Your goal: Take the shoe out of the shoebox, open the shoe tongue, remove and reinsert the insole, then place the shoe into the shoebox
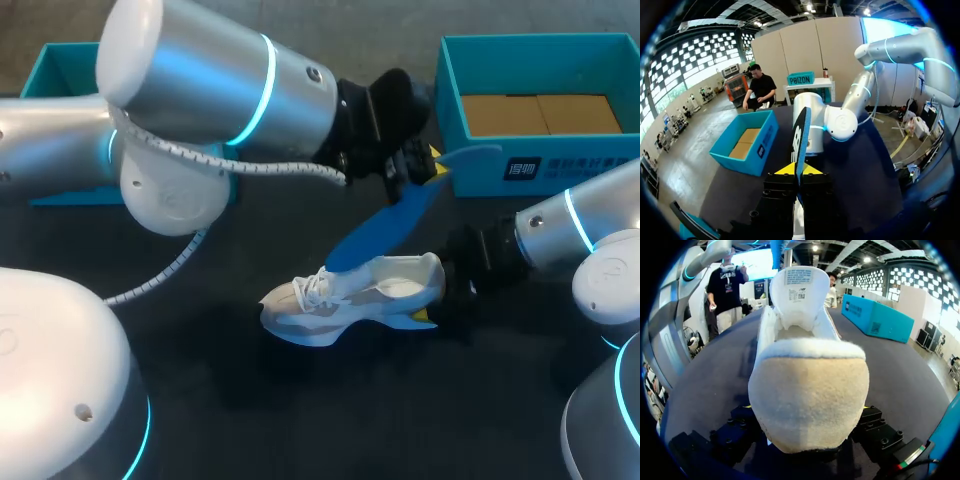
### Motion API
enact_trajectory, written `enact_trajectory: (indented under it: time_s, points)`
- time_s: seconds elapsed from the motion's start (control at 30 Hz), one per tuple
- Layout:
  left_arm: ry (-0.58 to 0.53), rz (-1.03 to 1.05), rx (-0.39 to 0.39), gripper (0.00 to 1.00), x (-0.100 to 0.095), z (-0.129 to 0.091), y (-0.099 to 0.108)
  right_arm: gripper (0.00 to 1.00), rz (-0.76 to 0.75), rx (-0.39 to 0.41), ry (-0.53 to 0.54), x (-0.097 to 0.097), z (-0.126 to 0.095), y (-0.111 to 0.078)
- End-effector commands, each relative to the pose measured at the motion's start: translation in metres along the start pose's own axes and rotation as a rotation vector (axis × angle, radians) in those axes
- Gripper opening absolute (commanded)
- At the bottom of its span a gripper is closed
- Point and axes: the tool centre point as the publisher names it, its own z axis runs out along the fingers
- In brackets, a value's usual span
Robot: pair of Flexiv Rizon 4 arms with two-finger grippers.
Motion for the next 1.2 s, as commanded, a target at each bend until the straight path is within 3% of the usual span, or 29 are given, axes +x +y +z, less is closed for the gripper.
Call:
enact_trajectory:
  time_s: [0.03,0.27,0.5,0.8,1.2]
  points:
    - [0.159,-0.048,0.051,0.0,-0.003,-0.015,0.005,0.0,0.0,0.004,-0.001,0.0,0.001,0.001]
    - [0.247,-0.138,0.13,0.0,-0.004,-0.041,-0.007,0.0,0.0,0.004,-0.001,0.0,0.001,0.001]
    - [0.223,-0.193,0.215,0.0,-0.006,-0.072,-0.022,0.0,0.0,0.004,-0.001,0.0,0.001,0.001]
    - [0.354,-0.355,0.34,0.0,0.002,-0.11,-0.037,0.0,0.0,0.004,-0.001,0.0,0.001,0.001]
    - [0.33,-0.435,0.561,0.0,0.012,-0.145,-0.054,0.0,0.0,0.004,-0.001,0.0,0.001,0.001]
